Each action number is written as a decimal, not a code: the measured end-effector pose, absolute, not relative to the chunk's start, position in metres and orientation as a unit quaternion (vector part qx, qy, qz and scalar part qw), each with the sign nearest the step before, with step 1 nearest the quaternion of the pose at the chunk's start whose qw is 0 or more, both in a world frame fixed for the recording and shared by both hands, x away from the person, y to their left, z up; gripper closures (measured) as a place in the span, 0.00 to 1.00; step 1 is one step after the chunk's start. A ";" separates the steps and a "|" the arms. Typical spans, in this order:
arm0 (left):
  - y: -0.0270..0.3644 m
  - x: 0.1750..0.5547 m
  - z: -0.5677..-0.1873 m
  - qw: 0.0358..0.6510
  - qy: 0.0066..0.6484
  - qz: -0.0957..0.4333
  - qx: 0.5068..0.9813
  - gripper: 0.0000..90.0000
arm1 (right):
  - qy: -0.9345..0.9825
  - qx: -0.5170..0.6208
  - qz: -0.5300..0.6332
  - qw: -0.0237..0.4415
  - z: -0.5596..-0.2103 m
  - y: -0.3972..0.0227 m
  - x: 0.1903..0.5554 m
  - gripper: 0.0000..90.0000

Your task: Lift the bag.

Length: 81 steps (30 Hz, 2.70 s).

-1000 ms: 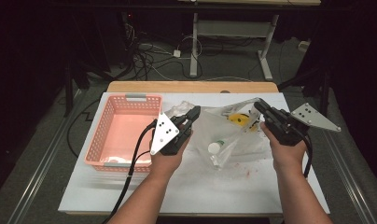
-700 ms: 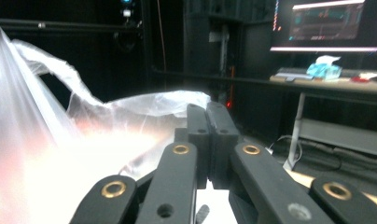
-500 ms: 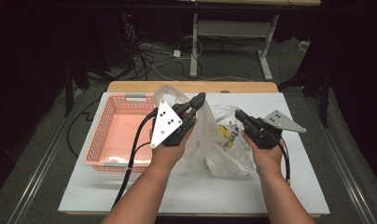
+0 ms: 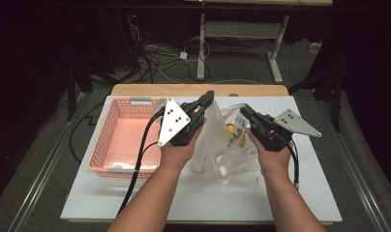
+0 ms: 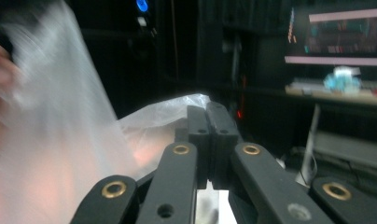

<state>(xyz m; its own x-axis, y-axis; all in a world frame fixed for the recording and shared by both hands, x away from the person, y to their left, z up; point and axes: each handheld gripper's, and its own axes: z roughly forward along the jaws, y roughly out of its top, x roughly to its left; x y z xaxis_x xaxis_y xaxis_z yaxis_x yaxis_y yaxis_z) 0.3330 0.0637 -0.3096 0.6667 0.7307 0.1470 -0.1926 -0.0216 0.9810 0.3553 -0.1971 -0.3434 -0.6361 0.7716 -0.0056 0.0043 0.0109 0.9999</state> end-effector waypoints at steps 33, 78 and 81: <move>0.062 0.372 -0.296 0.642 0.238 0.354 0.637 0.98 | 0.604 0.351 0.624 0.350 -0.325 -0.212 0.381 1.00; 0.118 0.317 -0.338 0.598 0.308 0.252 0.695 0.30 | 0.653 0.343 0.582 0.344 -0.337 -0.270 0.347 0.80; 0.126 0.309 -0.339 0.602 0.313 0.247 0.692 0.27 | 0.656 0.343 0.577 0.344 -0.339 -0.273 0.343 0.80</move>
<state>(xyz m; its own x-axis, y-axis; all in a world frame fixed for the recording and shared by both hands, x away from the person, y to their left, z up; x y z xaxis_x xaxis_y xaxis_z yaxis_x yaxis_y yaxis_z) 0.3085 0.1262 -0.3387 0.6820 0.7305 -0.0356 0.1366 -0.0794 0.9874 0.3432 -0.2734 -0.3387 -0.5277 0.8477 -0.0545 0.0539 0.0975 0.9938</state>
